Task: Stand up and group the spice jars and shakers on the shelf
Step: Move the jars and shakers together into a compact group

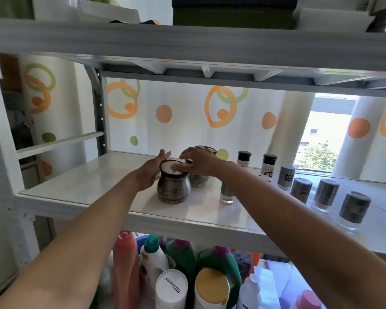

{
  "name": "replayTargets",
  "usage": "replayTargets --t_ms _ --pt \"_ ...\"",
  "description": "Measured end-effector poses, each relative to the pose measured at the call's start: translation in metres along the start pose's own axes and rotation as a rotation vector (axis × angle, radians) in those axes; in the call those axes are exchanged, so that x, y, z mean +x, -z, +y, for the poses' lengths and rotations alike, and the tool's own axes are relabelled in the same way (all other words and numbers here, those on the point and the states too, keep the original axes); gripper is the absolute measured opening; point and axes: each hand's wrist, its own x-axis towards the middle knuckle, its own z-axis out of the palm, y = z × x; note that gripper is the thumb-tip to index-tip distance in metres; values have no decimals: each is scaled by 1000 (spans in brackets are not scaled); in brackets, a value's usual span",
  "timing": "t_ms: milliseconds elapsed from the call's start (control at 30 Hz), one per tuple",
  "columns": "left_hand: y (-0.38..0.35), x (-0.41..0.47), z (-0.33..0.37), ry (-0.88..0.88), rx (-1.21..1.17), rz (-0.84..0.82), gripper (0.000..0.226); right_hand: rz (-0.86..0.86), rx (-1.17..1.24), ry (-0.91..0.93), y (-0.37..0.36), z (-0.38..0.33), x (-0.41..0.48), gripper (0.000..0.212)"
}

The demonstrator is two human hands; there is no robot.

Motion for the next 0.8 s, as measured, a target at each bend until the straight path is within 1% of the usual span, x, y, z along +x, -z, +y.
replayTargets --t_ms 100,233,300,367,400,467,600,800 --pt "-3 -1 -1 5 -47 -3 55 -6 -6 14 -7 -1 1 42" --pt "-8 -7 1 19 2 -61 50 29 123 -6 -7 5 2 32" --pt "-10 -8 1 29 29 -69 47 28 139 -8 -5 8 2 35" --pt "-12 -6 0 28 41 -65 44 0 131 -9 -3 9 -1 47" --pt "-14 -7 0 25 39 -63 43 -7 137 -5 -2 9 -4 50" --pt "-19 -11 1 20 37 -60 42 -15 136 9 3 9 -12 48" --pt "-28 -20 1 5 51 -90 35 -52 180 -6 11 10 -24 37" --pt "-35 -32 3 4 84 -92 34 -57 240 -33 11 12 -36 40"
